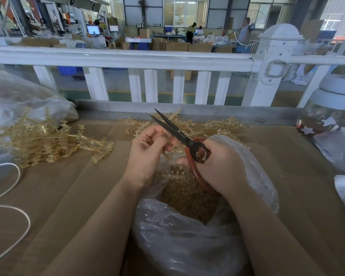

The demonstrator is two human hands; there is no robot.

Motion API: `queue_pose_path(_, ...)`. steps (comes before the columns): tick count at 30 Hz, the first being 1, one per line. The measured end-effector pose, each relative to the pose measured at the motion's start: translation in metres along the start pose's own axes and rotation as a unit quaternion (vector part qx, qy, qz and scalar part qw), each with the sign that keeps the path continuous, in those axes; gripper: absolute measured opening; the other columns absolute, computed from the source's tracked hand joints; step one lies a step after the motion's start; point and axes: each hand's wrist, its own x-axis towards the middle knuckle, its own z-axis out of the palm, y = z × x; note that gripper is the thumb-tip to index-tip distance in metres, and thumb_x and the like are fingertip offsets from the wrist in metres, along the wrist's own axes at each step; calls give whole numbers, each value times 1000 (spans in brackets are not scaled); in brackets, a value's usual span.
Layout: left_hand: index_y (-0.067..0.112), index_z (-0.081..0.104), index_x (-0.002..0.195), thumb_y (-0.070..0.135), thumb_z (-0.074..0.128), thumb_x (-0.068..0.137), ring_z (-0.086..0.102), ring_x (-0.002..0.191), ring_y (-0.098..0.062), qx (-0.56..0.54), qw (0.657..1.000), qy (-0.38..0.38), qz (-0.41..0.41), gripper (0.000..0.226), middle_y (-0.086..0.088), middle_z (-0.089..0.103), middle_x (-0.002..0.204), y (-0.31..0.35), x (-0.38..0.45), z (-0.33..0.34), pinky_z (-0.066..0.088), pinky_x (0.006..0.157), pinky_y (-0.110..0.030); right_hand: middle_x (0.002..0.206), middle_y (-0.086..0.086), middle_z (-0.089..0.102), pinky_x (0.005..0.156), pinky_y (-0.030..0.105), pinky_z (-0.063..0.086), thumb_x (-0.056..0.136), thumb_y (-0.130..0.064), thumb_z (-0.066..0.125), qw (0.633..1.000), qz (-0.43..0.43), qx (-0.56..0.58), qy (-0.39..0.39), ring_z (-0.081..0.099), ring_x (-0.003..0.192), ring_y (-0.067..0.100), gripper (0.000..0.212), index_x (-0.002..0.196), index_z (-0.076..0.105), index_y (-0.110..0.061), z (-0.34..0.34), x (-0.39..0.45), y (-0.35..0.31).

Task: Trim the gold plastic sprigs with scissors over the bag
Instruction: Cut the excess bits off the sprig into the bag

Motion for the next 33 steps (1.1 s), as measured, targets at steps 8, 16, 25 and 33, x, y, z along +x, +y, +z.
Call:
queue_pose_path(8,13,66,86,1,57,96,57,65,-7,15,1000,9,-17,18,2,68,70,1,-1,2,49,66,-18,68,-25,66,47,11,44,76,-54,78,976,96,194,-35,63,62,-5,25,70,64,-34,-3,2,-1)
queue_pose_path(16,10,69,95,13,69,86,65,75,-8,3,1000,-12,-14,9,2,72,77,-1,-1,2,52,75,-20,73,-14,73,57,9,48,86,-19,76,947,106,280,-118,68,66,1,11,79,72,-26,-2,3,-2)
queue_pose_path(25,10,57,115,20,77,74,63,93,-19,-124,984,76,-100,46,-13,65,111,1,3,-4,53,84,-31,53,-16,63,55,10,43,97,-16,63,901,149,408,-11,58,51,-1,18,96,70,1,-19,1,-3)
queue_pose_path(33,11,66,101,30,86,68,66,78,-12,-72,968,-98,-218,43,-1,73,91,0,0,-1,52,79,-28,48,-7,47,50,31,32,98,-24,63,886,156,437,12,36,48,16,25,92,75,-3,-21,1,-5)
